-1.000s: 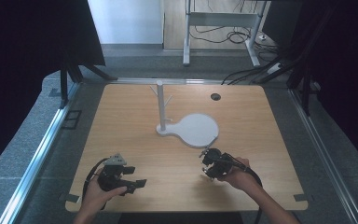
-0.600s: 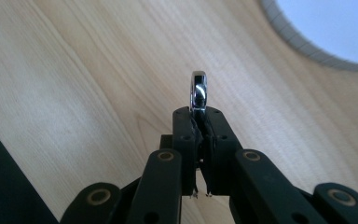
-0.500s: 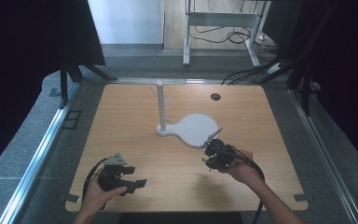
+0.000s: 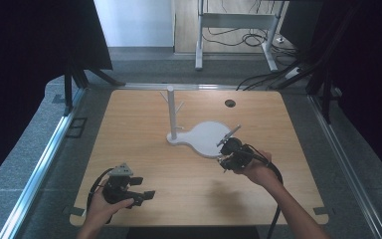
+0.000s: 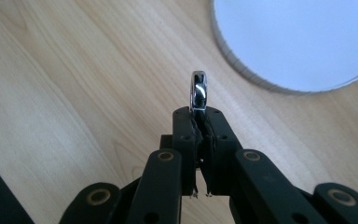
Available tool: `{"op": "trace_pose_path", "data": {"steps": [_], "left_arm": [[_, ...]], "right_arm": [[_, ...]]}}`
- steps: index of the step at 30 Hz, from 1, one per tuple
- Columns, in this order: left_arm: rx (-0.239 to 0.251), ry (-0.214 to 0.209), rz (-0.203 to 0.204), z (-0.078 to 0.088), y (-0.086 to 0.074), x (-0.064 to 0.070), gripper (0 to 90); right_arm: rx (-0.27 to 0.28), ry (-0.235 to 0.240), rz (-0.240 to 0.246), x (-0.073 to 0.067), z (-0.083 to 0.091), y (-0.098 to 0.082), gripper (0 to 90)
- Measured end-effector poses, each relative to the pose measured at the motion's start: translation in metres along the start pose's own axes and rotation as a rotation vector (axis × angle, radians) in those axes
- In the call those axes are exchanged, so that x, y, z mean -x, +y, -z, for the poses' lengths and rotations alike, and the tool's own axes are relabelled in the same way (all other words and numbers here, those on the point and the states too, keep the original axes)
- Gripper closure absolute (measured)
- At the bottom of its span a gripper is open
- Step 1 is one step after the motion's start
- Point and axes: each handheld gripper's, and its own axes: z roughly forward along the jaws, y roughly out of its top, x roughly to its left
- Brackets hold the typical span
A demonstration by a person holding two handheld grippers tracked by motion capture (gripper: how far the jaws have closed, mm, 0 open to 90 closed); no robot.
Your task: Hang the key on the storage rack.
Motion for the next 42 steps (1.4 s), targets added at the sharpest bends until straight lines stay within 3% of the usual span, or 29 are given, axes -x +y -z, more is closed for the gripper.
{"op": "trace_pose_path", "data": {"steps": [28,42], "left_arm": [[-0.014,-0.007,-0.004,-0.005,0.0,0.002,24.7],[-0.021,-0.012,-0.005,-0.006,0.0,0.003,24.5]], "right_arm": [[0.04,-0.002,-0.048,0.024,-0.002,0.035,85.0],[0.056,-0.006,-0.034,0.026,0.0,0.063,84.9]]}}
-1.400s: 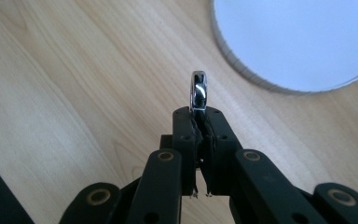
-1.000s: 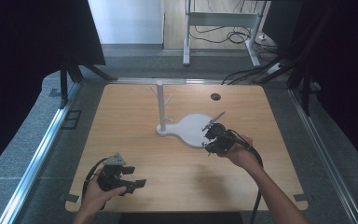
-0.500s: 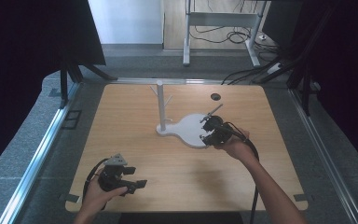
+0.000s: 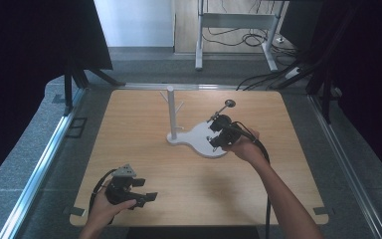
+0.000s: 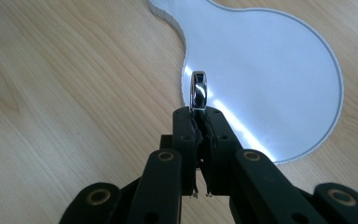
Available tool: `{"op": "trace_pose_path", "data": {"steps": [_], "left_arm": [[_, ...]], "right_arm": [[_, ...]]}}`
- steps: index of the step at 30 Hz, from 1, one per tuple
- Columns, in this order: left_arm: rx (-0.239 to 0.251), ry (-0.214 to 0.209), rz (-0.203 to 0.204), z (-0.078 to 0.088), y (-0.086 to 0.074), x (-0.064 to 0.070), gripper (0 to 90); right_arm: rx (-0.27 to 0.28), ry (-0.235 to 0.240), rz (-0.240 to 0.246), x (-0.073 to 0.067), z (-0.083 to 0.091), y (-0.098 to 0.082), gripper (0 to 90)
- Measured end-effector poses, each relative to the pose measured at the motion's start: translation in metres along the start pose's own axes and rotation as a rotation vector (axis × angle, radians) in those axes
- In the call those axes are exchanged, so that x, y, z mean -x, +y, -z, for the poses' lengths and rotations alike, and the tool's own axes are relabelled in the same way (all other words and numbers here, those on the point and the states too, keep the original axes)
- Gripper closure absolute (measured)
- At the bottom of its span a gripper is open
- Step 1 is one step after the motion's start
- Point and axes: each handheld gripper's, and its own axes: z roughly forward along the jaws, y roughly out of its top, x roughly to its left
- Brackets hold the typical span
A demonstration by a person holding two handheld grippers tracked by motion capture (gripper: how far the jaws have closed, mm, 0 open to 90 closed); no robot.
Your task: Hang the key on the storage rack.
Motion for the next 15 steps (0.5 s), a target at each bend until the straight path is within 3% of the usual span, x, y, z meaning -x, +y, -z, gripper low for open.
{"op": "trace_pose_path", "data": {"steps": [15], "left_arm": [[-0.005,-0.004,-0.006,-0.001,0.0,0.001,24.4]], "right_arm": [[-0.009,-0.014,-0.014,0.011,-0.004,0.019,84.9]]}}
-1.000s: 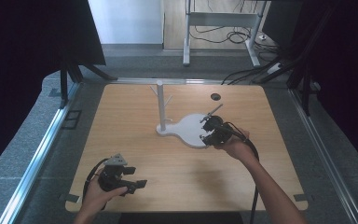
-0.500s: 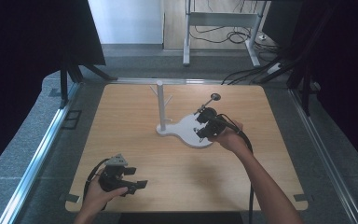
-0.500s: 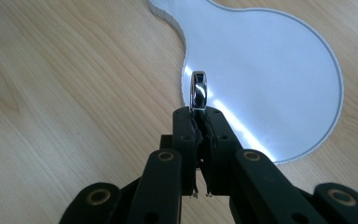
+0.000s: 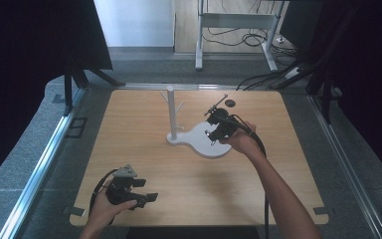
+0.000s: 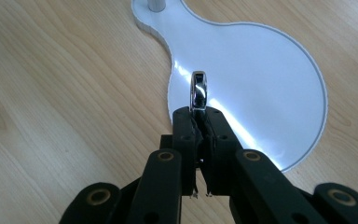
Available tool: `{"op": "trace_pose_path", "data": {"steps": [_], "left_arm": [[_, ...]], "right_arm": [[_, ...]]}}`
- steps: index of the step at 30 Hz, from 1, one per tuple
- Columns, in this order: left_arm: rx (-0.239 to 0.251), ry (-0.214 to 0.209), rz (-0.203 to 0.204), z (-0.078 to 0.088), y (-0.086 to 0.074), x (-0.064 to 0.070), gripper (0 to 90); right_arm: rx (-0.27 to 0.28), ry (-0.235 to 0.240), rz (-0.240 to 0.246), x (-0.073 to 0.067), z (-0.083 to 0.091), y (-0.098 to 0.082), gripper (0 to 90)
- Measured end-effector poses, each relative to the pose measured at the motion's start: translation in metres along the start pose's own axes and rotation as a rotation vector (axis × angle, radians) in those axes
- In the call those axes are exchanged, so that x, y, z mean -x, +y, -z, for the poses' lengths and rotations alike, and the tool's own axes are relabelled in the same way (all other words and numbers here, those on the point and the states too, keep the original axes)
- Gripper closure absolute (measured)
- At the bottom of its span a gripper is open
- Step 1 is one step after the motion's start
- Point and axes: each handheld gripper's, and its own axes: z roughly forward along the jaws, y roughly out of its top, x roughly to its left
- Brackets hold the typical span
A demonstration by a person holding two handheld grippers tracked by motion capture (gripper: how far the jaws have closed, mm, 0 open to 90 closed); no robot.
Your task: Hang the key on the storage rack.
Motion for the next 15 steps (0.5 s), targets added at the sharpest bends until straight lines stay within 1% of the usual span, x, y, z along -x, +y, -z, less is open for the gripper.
{"op": "trace_pose_path", "data": {"steps": [11,15], "left_arm": [[-0.003,-0.004,-0.002,0.0,0.0,0.001,24.3],[-0.013,-0.006,-0.006,-0.003,0.0,0.002,24.1]], "right_arm": [[-0.001,-0.001,-0.006,0.004,-0.005,0.023,85.0],[0.003,-0.002,-0.01,0.007,-0.005,0.03,85.0]]}}
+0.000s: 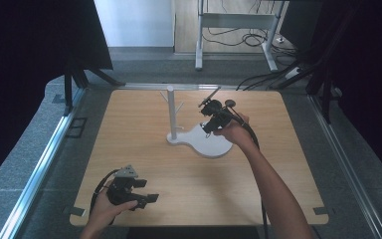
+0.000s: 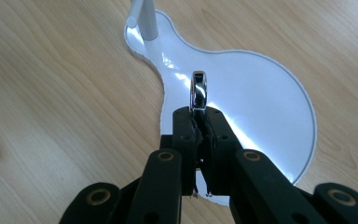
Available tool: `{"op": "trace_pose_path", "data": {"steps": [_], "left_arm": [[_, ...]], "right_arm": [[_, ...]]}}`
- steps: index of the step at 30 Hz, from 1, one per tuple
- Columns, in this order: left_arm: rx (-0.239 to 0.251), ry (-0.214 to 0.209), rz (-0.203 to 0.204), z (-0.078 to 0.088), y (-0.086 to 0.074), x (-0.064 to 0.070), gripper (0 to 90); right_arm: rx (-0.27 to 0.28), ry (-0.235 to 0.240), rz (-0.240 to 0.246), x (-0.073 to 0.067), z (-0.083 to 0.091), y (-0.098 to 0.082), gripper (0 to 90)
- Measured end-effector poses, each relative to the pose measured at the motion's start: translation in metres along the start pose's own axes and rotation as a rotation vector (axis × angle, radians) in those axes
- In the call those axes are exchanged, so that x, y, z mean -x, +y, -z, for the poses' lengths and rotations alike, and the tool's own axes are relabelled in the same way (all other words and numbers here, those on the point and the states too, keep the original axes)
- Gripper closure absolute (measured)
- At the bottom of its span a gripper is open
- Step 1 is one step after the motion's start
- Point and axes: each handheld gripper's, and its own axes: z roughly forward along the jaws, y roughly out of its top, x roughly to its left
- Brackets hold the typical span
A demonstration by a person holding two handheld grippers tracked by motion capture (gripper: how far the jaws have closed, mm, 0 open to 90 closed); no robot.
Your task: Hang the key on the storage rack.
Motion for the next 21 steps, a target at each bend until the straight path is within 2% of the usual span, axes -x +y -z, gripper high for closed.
{"op": "trace_pose_path", "data": {"steps": [9,21], "left_arm": [[0.003,-0.001,-0.002,0.001,0.0,0.0,24.2],[0.01,0.001,0.002,0.002,0.0,-0.001,24.1]], "right_arm": [[0.012,-0.017,-0.014,0.003,0.001,0.014,85.0],[0.0,-0.011,-0.021,0.008,-0.006,0.031,84.9]]}}
